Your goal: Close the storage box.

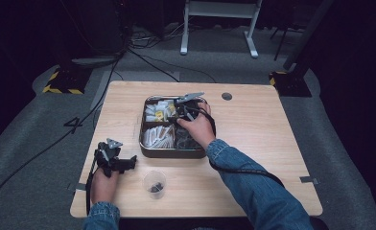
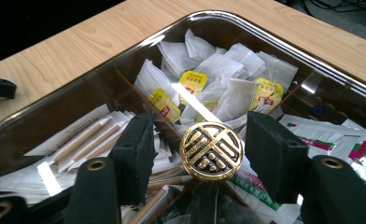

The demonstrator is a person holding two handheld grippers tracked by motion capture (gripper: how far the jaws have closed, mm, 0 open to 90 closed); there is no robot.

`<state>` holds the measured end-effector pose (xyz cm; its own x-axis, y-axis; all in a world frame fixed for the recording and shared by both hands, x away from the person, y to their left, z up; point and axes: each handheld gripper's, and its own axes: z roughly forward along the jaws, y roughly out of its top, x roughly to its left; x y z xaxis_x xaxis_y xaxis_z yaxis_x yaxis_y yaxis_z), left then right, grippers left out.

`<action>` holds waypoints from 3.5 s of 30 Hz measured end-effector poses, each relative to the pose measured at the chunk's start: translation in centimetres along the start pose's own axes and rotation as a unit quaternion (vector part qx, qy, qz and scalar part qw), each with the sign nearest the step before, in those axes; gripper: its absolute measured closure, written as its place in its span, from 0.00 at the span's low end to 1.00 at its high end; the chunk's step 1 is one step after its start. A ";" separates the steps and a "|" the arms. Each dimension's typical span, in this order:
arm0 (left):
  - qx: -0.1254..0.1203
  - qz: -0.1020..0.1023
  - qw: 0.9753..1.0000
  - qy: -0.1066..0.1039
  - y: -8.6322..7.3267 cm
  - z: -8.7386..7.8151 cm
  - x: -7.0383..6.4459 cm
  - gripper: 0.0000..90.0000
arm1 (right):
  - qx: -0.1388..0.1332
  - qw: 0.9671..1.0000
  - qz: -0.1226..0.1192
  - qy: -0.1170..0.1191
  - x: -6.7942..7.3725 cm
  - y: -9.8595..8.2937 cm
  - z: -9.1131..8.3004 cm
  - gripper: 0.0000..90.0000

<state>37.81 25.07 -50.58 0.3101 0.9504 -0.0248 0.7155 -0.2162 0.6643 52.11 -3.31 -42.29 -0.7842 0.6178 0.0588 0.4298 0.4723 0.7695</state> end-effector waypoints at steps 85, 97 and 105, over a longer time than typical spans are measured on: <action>0.001 0.000 1.000 0.000 0.0 -0.1 0.1 0.00 | -0.016 0.997 0.046 -0.054 -13.9 -20.6 -18.2 0.33; 0.001 0.000 1.000 -0.001 0.0 -0.1 0.1 0.00 | 0.014 0.997 0.043 -0.067 -13.7 -22.5 -17.1 0.29; 0.000 0.000 1.000 0.000 0.0 0.0 0.1 0.00 | 0.026 0.996 0.025 -0.077 -13.2 -23.2 -16.7 0.17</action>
<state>37.79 25.14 -50.55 0.3108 0.9502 -0.0250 0.7159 -0.2167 0.6637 45.04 -32.88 -50.29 -0.6853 0.7283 -0.0043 0.4930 0.4682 0.7334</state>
